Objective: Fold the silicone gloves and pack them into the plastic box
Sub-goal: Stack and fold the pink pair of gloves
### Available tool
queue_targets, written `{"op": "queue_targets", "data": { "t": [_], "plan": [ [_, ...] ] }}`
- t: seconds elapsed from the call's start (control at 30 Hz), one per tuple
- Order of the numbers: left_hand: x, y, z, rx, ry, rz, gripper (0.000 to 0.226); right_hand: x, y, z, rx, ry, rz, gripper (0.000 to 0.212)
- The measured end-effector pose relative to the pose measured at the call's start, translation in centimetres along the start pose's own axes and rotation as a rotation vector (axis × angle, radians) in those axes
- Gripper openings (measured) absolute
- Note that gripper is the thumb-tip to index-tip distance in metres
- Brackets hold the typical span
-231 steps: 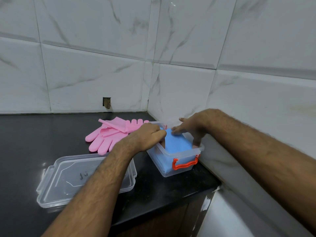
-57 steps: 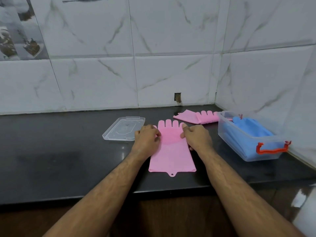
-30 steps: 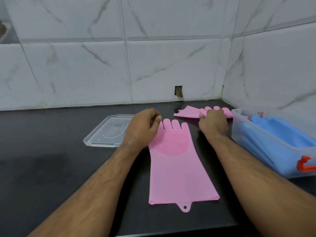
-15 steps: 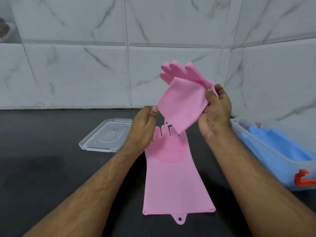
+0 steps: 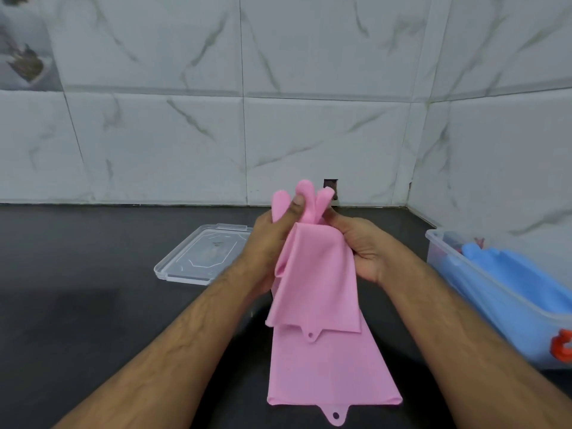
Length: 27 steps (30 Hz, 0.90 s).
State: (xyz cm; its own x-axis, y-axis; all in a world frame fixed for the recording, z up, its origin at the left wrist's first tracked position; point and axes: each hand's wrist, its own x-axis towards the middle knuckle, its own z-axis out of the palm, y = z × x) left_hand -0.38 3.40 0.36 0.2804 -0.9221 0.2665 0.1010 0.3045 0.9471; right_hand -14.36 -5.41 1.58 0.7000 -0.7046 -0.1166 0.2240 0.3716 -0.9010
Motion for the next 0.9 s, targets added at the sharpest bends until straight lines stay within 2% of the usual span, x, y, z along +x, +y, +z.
{"op": "queue_targets", "data": {
  "t": [0.1, 0.23, 0.3, 0.43, 0.5, 0.53, 0.6, 0.63, 0.67, 0.7, 0.77, 0.83, 0.9],
  "plan": [
    [0.4, 0.1, -0.8, -0.095, 0.097, -0.155, 0.057, -0.6, -0.3, -0.2, -0.046, -0.098, 0.088, 0.068],
    [0.0, 0.8, -1.2, -0.374, -0.024, -0.404, 0.039, -1.7, -0.5, -0.5, -0.137, -0.200, 0.227, 0.057],
    [-0.1, 0.6, -1.5, -0.323, -0.026, -0.473, 0.033, -2.5, -0.7, -0.6, -0.168, -0.239, 0.258, 0.052],
    [-0.4, 1.9, -1.5, -0.247, -0.095, -0.615, 0.012, -4.0, -1.2, -0.4, -0.189, -0.382, 0.206, 0.060],
    [0.3, 1.9, -2.4, -0.245, -0.130, -0.593, 0.045, -4.5, -1.0, -0.3, -0.221, -0.385, 0.150, 0.070],
    [-0.1, 2.4, -2.4, -0.216, -0.128, -0.587, 0.054, -4.6, -0.9, -0.3, -0.180, -0.405, 0.127, 0.071],
    [-0.3, 2.7, -2.6, -0.137, -0.115, -0.475, 0.055, -4.6, -0.7, -0.1, -0.054, -0.499, 0.059, 0.063],
    [-0.3, 2.7, -2.6, -0.116, -0.147, -0.450, 0.048, -4.6, -0.6, 0.0, -0.003, -0.504, 0.016, 0.060],
    [-0.2, 2.6, -2.6, -0.154, -0.188, -0.469, 0.038, -4.4, -0.8, 0.0, 0.044, -0.459, -0.022, 0.058],
    [-0.6, 2.8, -2.3, -0.271, -0.191, -0.550, 0.038, -4.1, -0.9, -0.1, 0.088, -0.387, -0.030, 0.056],
    [-0.3, 2.2, -2.6, -0.288, -0.136, -0.570, 0.053, -3.3, -1.0, -0.5, 0.037, -0.251, 0.028, 0.048],
    [0.3, 1.7, -3.1, -0.061, -0.080, -0.464, 0.054, -2.6, -0.6, -1.2, -0.211, -0.075, 0.106, 0.040],
    [0.7, 1.5, -3.7, 0.059, 0.032, -0.392, 0.062, -2.0, 0.0, -1.7, -0.532, 0.111, 0.154, 0.027]
  ]
}}
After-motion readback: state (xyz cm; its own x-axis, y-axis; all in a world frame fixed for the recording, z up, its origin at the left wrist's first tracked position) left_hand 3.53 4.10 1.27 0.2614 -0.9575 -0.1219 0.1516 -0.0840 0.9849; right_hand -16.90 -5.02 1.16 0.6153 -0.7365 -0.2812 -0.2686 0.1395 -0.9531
